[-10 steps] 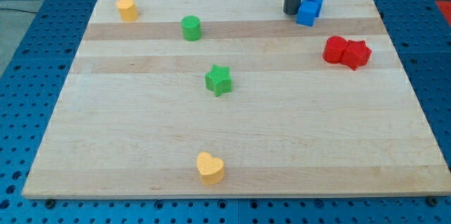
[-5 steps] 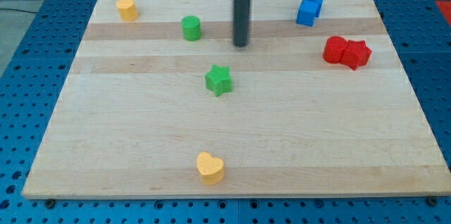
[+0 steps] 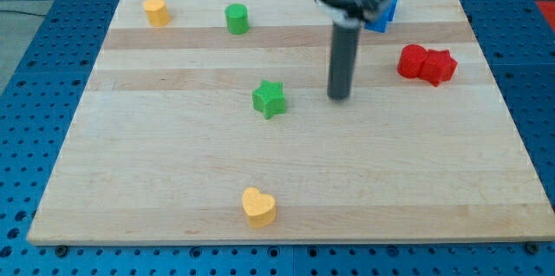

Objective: Push the green blocks towards top left of the board

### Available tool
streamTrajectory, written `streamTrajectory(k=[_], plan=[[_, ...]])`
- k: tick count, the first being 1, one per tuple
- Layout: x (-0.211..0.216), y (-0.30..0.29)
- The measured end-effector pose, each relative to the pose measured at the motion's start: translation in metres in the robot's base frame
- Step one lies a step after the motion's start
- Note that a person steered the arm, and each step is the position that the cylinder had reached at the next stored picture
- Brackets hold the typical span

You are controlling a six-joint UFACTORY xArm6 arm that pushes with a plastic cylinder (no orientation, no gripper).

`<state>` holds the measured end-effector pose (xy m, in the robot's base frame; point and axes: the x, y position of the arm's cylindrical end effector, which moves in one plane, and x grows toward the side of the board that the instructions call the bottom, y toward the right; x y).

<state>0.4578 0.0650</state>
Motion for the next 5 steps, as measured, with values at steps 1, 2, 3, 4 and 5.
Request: streamTrajectory(k=[1,2,3,4,5], plan=[[0.027,-0.066],[-0.035,-0.080],[-0.079,-0.120],[-0.061,-0.114],[-0.050,-0.138]])
